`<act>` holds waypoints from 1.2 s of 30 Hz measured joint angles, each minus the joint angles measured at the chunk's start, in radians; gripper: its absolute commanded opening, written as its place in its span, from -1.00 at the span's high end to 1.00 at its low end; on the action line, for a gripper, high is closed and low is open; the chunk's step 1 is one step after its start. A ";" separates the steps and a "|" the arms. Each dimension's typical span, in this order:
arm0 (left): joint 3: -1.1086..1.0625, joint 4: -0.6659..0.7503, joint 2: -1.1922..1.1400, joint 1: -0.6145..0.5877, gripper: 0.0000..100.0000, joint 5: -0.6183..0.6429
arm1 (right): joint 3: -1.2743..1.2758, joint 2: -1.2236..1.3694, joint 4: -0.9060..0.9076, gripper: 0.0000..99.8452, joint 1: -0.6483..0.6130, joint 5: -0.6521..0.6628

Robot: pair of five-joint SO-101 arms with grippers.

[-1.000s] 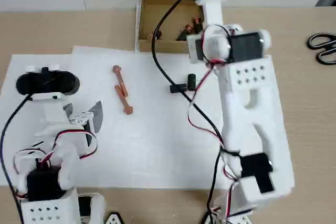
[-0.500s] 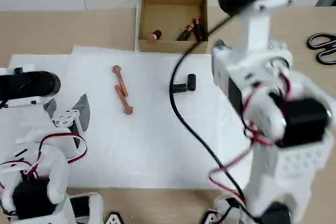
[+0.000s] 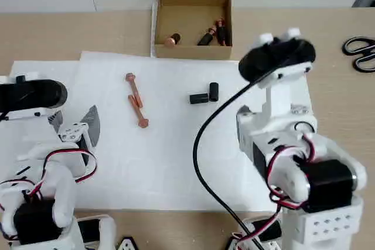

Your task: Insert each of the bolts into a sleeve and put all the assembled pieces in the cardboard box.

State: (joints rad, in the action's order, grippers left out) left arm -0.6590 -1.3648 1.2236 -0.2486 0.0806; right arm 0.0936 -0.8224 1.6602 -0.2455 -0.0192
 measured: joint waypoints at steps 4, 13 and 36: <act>0.000 0.000 0.000 0.000 0.56 0.000 | 0.071 -0.005 -0.069 0.58 0.000 0.000; 0.000 -0.021 0.000 0.000 0.56 0.000 | 0.298 0.008 -0.356 0.58 0.006 0.000; 0.000 -0.028 0.000 0.000 0.56 0.000 | -0.255 1.046 -0.448 0.58 0.006 -0.014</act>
State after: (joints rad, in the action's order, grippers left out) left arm -0.6590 -1.3924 1.2236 -0.2486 0.0806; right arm -0.1611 0.2240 1.2121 -0.2394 -0.0330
